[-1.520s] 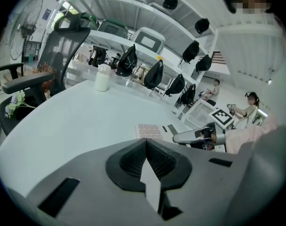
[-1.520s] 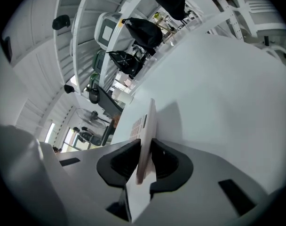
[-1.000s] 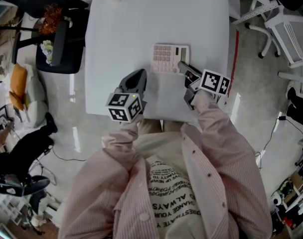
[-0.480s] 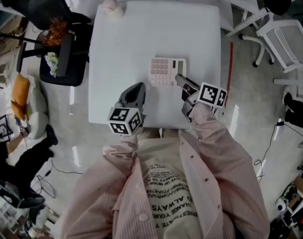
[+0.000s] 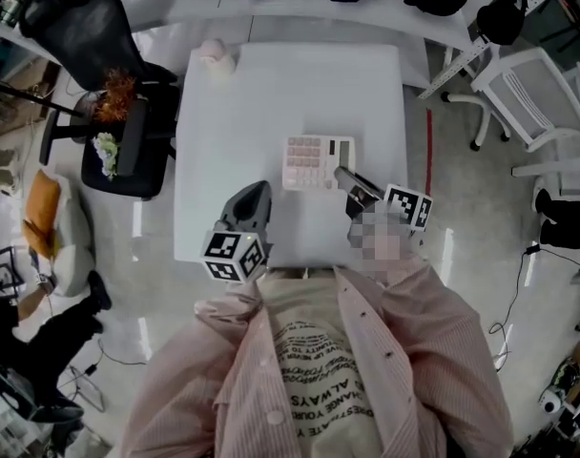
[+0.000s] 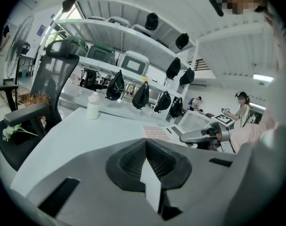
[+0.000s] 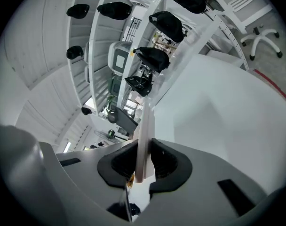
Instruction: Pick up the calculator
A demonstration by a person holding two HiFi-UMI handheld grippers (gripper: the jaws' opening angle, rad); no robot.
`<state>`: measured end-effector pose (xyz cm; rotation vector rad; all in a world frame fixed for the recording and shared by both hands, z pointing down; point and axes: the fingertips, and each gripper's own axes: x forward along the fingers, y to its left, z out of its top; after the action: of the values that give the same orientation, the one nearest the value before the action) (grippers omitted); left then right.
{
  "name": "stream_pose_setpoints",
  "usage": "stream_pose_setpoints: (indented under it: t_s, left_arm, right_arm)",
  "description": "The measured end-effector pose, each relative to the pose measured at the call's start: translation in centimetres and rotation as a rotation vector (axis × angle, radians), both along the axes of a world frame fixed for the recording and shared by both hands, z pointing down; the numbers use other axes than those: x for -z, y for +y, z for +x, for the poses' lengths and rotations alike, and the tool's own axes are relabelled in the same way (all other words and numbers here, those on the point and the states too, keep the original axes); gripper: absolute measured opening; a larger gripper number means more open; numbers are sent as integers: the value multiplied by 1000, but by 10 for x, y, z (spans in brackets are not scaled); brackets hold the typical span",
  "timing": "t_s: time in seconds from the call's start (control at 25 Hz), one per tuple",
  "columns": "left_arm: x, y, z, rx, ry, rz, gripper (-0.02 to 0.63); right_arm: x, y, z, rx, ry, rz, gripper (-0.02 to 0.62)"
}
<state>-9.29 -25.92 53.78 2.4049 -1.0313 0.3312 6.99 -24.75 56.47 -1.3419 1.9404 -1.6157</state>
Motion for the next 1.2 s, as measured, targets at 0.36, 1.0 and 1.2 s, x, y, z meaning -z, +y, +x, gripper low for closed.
stream_pose_setpoints:
  t_s: [0.36,1.0,1.2]
  left_arm:
    - [30,-1,7,-49,15,86,2]
    - [90,-16,-3,-37,33,250,2]
    - [108,-25,-8,-21,46,285,2]
  right_arm:
    - [39,6,10,-38,-24,56,58]
    - [95,13,38,-199,-88,115,60]
    - [111,14,44,-235,-78,137,60]
